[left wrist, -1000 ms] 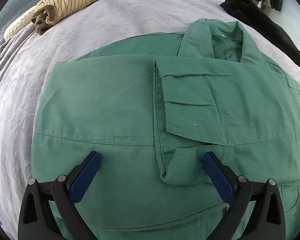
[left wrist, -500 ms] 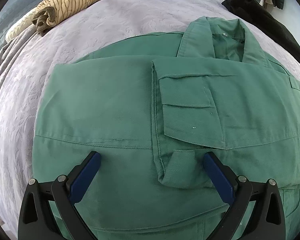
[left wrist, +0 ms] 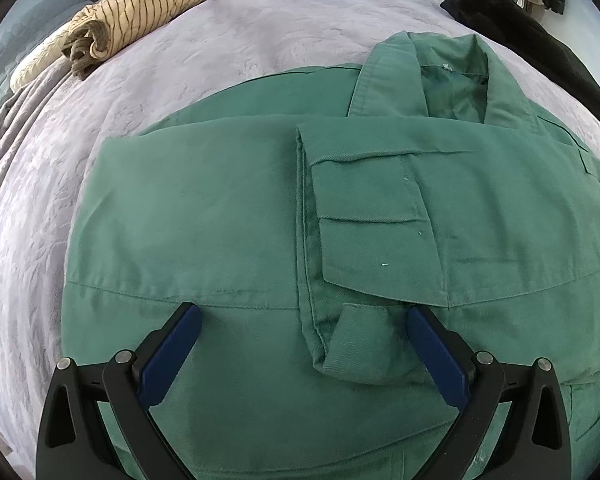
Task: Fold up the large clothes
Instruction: 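Release the folded side and lift the right tool away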
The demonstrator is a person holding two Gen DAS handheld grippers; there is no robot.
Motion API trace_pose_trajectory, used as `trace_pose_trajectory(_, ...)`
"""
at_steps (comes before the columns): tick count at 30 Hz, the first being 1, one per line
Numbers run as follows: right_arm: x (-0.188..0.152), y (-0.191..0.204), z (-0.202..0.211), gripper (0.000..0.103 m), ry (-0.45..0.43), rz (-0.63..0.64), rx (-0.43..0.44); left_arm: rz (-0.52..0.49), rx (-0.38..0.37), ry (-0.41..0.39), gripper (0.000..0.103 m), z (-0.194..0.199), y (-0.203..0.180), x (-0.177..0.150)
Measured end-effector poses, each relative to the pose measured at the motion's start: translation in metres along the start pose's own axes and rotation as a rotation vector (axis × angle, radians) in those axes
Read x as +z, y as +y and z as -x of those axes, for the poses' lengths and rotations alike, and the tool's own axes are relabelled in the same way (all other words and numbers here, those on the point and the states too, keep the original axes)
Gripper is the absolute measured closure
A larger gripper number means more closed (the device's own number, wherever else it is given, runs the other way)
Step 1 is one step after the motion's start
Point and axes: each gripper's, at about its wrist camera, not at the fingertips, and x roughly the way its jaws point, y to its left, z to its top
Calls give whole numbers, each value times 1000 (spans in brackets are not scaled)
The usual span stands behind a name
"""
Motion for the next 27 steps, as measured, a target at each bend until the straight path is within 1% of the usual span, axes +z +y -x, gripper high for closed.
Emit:
trace_pose_trajectory(1,-3,-6,-7,100,5,0,-25,-3,-2,-1,0,0,0,0)
trace_pose_trajectory(3,-7,-20,-7,101,-11,-67,11,-11,-12,10,0,1,4,3)
trace_pose_trajectory(4,-9,-28,0,100,-19,-125,23,-14,-13,10,0,4,6,5)
trace_pose_trajectory(5,-11,-33,6,99,-23,-158,23,-19,-7,0,3,8,11,6)
trace_pose_trajectory(6,-13,-37,12,94,-21,-179,22,-25,-4,-7,11,10,14,6)
trace_pose_trajectory(7,-16,-42,21,94,-13,-197,19,-27,-20,-5,14,14,19,7)
trace_pose_trajectory(8,-22,-46,31,94,-10,-205,25,-21,-27,-5,18,17,23,7)
trace_pose_trajectory(10,-35,-49,46,94,-6,-200,38,-21,-23,-11,19,25,26,7)
trace_pose_trajectory(11,-46,-49,54,94,4,-195,47,-31,-24,-22,23,30,25,7)
trace_pose_trajectory(13,-64,-52,66,94,22,-221,84,-48,-30,-35,24,40,22,7)
trace_pose_trajectory(15,-87,-53,76,93,41,-263,154,-59,-52,-51,24,50,17,7)
trace_pose_trajectory(17,-98,-43,77,93,54,-258,181,-82,-76,-64,24,58,9,6)
trace_pose_trajectory(19,-106,-30,76,93,54,-215,194,-102,-77,-56,24,58,-2,3)
trace_pose_trajectory(21,-107,-15,72,93,52,-152,169,-114,-60,-17,24,46,-12,-1)
trace_pose_trajectory(23,-107,-10,59,93,75,-113,115,-105,-32,37,23,26,-12,-10)
trace_pose_trajectory(25,-108,-13,45,94,103,-100,72,-66,-66,46,22,23,-6,-14)
trace_pose_trajectory(26,-110,-18,37,96,116,-100,58,-47,-66,43,19,26,-3,-16)
trace_pose_trajectory(27,-111,-22,36,99,117,-108,66,-43,-64,44,19,29,0,-16)
